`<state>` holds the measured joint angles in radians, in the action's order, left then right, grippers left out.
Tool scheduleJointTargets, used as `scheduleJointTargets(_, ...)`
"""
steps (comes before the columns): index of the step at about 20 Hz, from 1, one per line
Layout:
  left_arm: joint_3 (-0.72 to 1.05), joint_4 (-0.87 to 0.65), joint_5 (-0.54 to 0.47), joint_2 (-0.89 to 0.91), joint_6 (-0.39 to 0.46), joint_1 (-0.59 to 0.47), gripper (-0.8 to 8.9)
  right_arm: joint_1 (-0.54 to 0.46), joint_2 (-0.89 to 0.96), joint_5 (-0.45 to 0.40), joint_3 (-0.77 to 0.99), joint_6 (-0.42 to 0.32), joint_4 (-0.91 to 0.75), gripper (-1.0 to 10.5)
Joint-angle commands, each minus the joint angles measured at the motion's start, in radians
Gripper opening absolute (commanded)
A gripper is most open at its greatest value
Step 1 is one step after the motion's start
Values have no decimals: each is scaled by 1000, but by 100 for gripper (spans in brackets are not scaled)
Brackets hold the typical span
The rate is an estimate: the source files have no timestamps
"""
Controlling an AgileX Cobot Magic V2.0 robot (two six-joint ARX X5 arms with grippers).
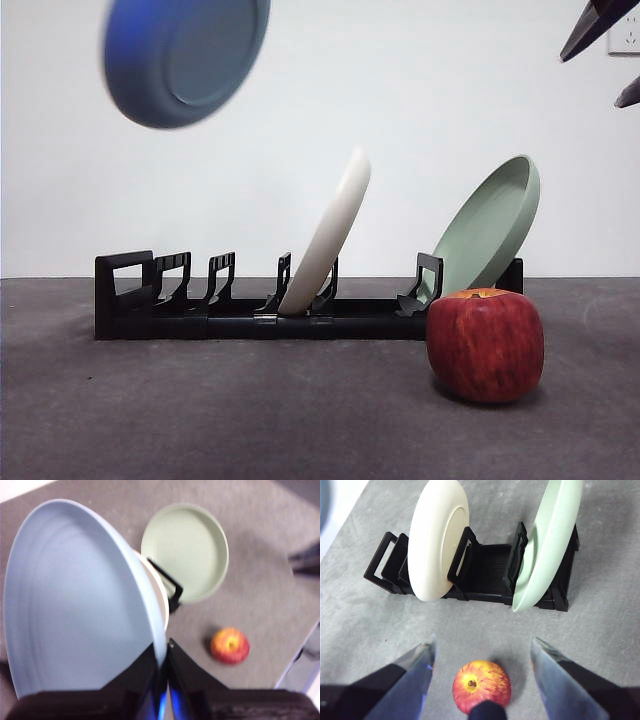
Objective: Take the blue plate from the plate rack,put the plate on the table,take the apple from the table,put the apple in the plate
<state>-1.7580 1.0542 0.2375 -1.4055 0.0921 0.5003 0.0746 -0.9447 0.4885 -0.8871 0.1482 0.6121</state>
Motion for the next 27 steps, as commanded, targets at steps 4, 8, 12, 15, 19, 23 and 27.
scheduleJointTargets(4, 5, 188, -266, 76, 36, 159, -8, 2, 0, 1, -3, -9, -3, 316)
scheduleJointTargets(8, 80, 210, -427, 88, -32, 340, -8, 2, 0, 1, -3, -9, 2, 316)
scheduleJointTargets(12, 277, 124, -601, 97, -177, 508, -8, 2, 0, 1, -3, -12, 12, 316)
scheduleJointTargets(15, 462, 2, -639, 97, -267, 599, -8, 2, 0, 1, -3, -13, 27, 316)
scheduleJointTargets(19, 679, -244, -639, 84, -336, 662, -8, 2, 0, 1, -3, -19, 52, 316)
scheduleJointTargets(23, 792, -405, -640, -5, -332, 665, -8, 2, 0, 1, -3, -19, 59, 316)
scheduleJointTargets(27, 793, -467, -654, -153, -289, 664, -8, 2, 0, 1, -3, -19, 70, 316)
